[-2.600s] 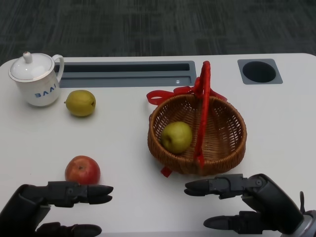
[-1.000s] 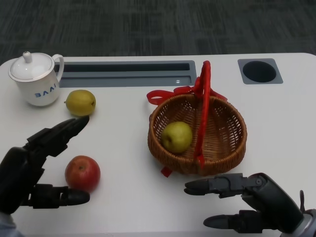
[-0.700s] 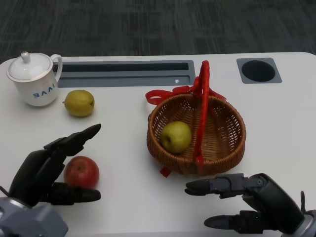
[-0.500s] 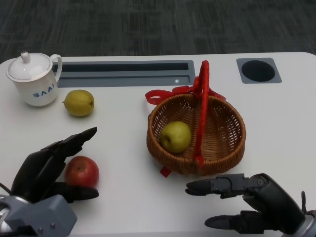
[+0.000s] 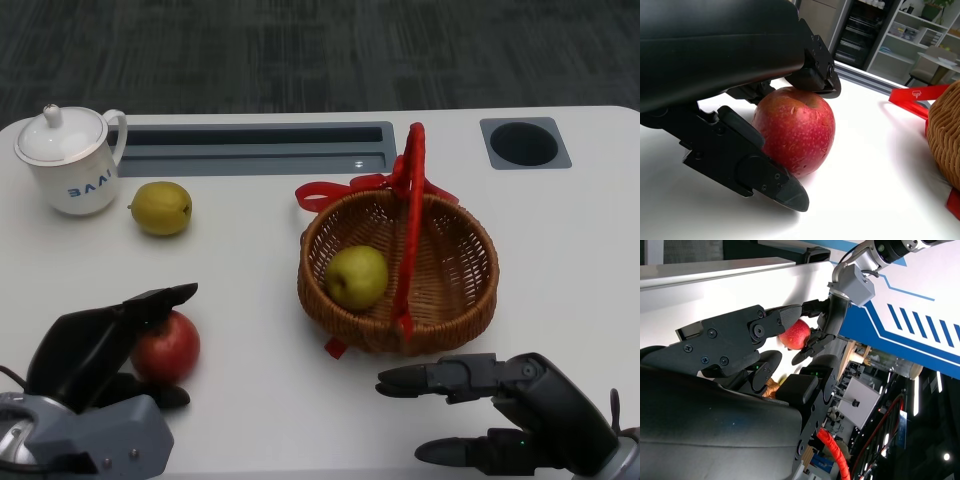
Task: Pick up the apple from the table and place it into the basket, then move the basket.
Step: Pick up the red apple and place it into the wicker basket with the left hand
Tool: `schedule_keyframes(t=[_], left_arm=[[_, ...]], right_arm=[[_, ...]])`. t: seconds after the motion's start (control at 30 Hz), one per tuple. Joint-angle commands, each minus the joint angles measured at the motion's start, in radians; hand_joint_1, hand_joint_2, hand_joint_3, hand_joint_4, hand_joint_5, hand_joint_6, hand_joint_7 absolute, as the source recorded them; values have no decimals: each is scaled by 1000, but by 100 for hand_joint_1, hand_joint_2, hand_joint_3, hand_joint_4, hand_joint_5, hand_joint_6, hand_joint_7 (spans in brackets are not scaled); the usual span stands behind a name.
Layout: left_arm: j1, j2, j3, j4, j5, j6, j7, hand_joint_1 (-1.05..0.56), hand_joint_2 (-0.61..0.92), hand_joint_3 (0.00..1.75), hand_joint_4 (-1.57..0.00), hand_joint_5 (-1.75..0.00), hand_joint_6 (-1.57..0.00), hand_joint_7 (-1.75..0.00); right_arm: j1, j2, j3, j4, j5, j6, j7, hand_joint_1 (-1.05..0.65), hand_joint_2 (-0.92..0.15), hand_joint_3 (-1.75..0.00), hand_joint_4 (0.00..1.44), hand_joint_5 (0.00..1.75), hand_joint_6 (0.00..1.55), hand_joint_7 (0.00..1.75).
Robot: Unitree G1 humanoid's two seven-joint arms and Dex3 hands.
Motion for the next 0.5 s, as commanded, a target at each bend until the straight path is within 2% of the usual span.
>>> schedule_keyframes(t=[0.03, 0.13, 0.2, 0.3, 0.5], left_arm=[[2, 23, -10, 13, -21, 13, -15, -46, 67, 1, -82, -11, -72, -6], [14, 13, 20, 7, -85, -9, -64, -24, 75, 2, -105, -15, -92, -9], [25, 11, 39, -5, -130, -30, -96, -13, 80, 2, -114, -13, -102, -8], [39, 17, 52, -31, -164, -62, -105, -6, 83, 1, -116, -9, -106, -5], [73, 33, 74, -115, -176, -156, -44, -5, 82, 0, -119, -8, -109, -4]], right_arm=[[9, -12, 3, -21, 7, -4, -3, -31, -89, 0, 83, 0, 78, 0], [12, -14, 3, -27, 7, -3, -4, -31, -89, 0, 83, 0, 78, 0], [14, -14, 3, -29, 8, -2, -5, -30, -89, 0, 84, 0, 78, 0], [14, -14, 3, -31, 7, -2, -6, -30, -89, 0, 84, 0, 78, 0], [11, -12, 3, -30, 6, 3, -7, -31, -90, 0, 84, 0, 79, 0]])
